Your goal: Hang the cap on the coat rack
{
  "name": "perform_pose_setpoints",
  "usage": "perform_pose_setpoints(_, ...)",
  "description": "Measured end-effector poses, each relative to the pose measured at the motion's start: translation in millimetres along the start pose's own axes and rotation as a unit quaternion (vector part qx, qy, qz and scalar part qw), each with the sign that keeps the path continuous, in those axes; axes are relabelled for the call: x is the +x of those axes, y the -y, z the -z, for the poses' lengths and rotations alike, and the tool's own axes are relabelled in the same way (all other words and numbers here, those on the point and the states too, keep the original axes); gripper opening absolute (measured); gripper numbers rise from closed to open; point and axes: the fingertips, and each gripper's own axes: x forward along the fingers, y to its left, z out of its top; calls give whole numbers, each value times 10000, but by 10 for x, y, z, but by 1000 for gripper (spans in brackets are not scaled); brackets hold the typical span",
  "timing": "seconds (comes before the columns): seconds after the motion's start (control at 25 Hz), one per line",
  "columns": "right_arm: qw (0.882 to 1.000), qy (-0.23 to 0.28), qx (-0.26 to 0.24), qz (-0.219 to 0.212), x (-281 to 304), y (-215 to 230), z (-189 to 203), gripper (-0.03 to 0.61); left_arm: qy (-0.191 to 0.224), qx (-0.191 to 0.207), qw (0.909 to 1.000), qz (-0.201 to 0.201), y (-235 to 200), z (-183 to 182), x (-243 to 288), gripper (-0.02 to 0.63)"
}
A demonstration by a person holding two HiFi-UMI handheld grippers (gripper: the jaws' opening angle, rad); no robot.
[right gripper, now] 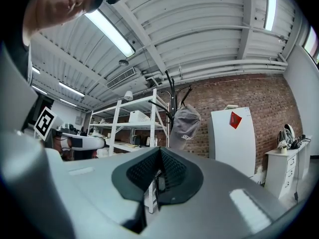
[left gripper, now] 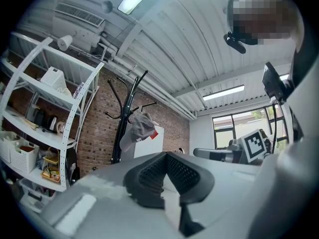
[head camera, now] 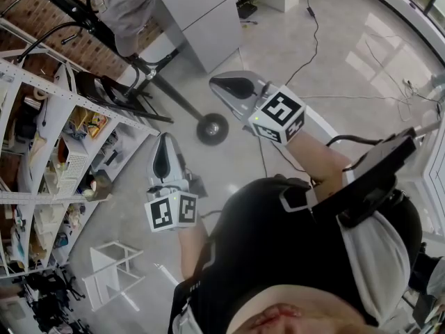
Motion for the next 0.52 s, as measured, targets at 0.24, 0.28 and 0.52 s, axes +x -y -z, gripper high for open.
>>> perform_pose_setpoints(0.24, 10000, 21, -24, -15, -22, -60, -6, 8, 32, -34, 10000, -27, 13, 5, -68, 29)
perform_pose_setpoints(0.28, 10000, 28, -26, -18, -34, -72, -4, 8, 37, -33, 10000, -23, 25, 9, -82, 29)
perform_pose_setpoints(0.52, 10000, 56, -37, 11, -44, -123, -15, 8, 39, -47, 10000, -28, 5, 13, -144, 29)
